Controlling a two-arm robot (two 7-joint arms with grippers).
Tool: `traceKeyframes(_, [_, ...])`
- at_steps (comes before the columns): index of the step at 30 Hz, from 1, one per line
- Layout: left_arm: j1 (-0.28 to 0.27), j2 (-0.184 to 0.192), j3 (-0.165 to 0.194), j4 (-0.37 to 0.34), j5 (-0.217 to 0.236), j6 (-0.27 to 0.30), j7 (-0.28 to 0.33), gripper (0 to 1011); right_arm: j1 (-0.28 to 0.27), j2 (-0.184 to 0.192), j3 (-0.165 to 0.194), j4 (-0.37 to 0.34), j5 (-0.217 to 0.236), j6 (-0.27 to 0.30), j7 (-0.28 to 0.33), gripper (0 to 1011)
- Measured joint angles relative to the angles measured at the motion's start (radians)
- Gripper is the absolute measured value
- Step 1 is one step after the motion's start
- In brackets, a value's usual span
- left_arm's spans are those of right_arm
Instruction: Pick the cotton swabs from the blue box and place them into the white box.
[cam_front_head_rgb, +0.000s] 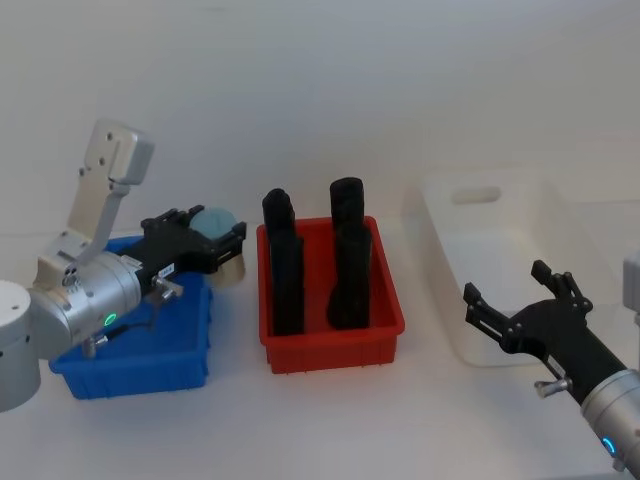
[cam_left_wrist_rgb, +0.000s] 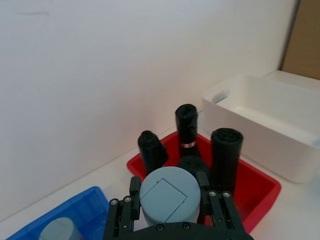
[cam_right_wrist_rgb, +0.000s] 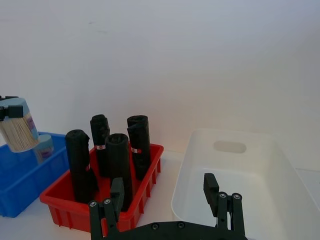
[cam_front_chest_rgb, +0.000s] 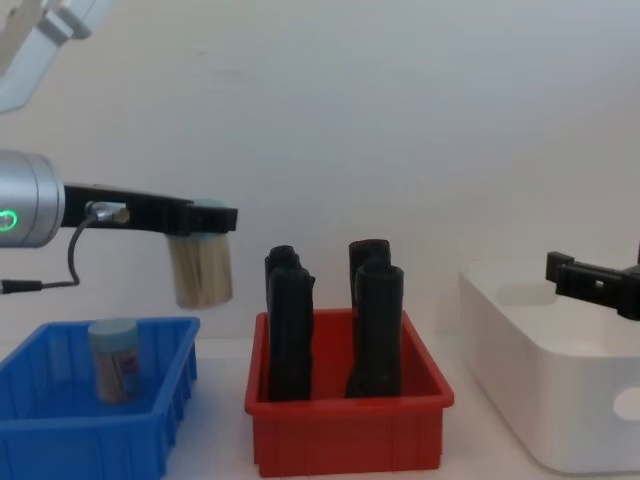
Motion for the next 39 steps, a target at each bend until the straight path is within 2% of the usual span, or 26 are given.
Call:
traceKeyframes(1, [0.000, 0.000, 0.000, 0.000, 0.000, 0.000, 0.000, 670, 0.000, 0.000, 0.000, 0.000, 0.000, 0.000, 0.000, 1002])
traceKeyframes(4, [-0.012, -0.002, 0.003, -0.007, -0.015, 0.016, -0.055, 670, 0.000, 0.000, 0.000, 0.000, 0.000, 0.000, 0.000, 1002])
traceKeyframes(8, [-0.021, -0.006, 0.006, -0.007, -0.023, 0.026, -0.092, 670, 0.000, 0.000, 0.000, 0.000, 0.000, 0.000, 0.000, 1002])
traceKeyframes(15, [-0.052, -0.021, 0.022, 0.002, -0.041, 0.042, -0.201, 670, 0.000, 0.000, 0.000, 0.000, 0.000, 0.000, 0.000, 1002])
traceKeyframes(19, [-0.068, -0.031, 0.031, 0.011, -0.049, 0.048, -0.243, 670, 0.000, 0.000, 0.000, 0.000, 0.000, 0.000, 0.000, 1001])
traceKeyframes(29, [-0.092, -0.047, 0.045, 0.024, -0.061, 0.058, -0.308, 670, 0.000, 0.000, 0.000, 0.000, 0.000, 0.000, 0.000, 1002])
traceKeyframes(39, [-0.101, -0.053, 0.051, 0.029, -0.066, 0.062, -0.334, 670, 0.005, -0.002, -0.003, -0.002, -0.009, 0.013, 0.024, 1002])
